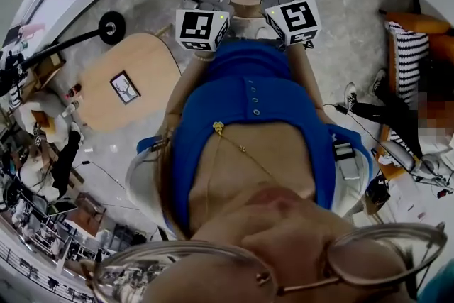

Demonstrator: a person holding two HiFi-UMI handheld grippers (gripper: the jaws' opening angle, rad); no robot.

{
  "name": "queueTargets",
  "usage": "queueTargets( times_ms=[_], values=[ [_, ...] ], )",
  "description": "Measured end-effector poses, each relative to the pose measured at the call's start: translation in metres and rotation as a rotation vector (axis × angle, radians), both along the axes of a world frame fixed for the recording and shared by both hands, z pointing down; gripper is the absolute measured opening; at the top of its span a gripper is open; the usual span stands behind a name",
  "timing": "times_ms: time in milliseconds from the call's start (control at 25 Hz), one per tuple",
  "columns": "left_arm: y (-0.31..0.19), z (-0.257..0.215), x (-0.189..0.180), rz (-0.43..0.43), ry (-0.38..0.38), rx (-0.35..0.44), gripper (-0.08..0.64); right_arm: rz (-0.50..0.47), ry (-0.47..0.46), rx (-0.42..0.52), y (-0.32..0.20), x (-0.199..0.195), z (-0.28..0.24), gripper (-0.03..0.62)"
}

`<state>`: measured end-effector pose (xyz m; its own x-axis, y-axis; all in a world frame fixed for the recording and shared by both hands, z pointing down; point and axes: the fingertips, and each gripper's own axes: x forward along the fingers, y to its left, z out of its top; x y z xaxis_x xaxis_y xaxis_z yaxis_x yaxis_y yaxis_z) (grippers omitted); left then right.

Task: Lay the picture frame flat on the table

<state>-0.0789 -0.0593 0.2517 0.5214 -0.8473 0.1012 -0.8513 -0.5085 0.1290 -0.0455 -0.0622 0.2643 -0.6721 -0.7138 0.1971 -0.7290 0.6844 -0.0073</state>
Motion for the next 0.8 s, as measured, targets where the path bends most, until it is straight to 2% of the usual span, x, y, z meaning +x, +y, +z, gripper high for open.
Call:
queueTargets(
  times_ms=[240,480,640,800],
  values=[
    [-0.029,0.01,-0.022,0.094,-0.007,-0.019,-0.005,0.033,0.042,-0.005,-0.026,-0.034,0.005,0.009],
    [-0.049,0.024,-0.033,0.169,0.016,-0.048,-0.005,0.086,0.101,-0.042,-0.044,-0.046,0.022,0.009],
    [-0.056,0.036,-0.031,0.193,0.009,-0.072,-0.005,0.114,0.124,-0.069,-0.05,-0.042,0.034,0.009],
    [-0.066,0.044,-0.026,0.181,-0.002,-0.091,-0.005,0.089,0.126,-0.08,-0.055,-0.038,0.039,0.01]
  ],
)
